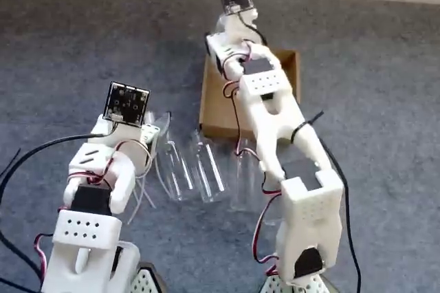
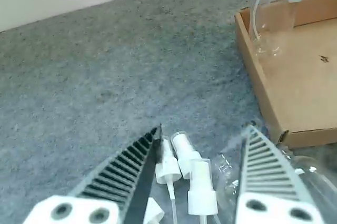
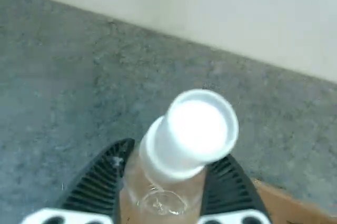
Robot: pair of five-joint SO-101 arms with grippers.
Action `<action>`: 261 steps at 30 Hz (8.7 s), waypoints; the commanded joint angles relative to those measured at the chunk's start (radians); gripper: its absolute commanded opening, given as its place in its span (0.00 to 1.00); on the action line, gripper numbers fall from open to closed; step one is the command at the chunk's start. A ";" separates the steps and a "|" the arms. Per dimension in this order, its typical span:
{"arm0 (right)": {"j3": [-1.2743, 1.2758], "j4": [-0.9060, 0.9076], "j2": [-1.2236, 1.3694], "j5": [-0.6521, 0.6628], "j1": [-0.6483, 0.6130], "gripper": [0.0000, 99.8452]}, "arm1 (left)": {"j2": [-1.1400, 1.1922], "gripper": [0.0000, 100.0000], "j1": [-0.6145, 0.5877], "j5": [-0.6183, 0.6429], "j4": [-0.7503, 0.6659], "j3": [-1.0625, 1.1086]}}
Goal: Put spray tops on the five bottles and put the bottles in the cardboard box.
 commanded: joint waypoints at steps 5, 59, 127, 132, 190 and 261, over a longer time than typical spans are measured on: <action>-0.002 -0.028 -0.022 0.008 0.007 0.00 | 0.005 0.22 -0.013 0.003 -0.028 -0.007; -0.265 0.472 -0.245 0.012 -0.031 0.31 | 0.005 0.22 -0.013 0.003 -0.029 -0.007; 0.800 1.093 -0.929 0.506 0.634 0.02 | 0.007 0.22 -0.012 0.008 -0.005 -0.048; 0.595 1.036 -0.808 0.523 0.771 0.02 | 0.015 0.22 -0.084 0.003 0.229 -0.193; -0.539 1.363 0.168 0.520 0.743 0.28 | 1.262 0.03 -0.125 0.051 0.531 -1.135; -0.796 1.337 0.430 0.514 0.670 0.25 | 1.205 0.03 -0.131 0.051 0.534 -1.142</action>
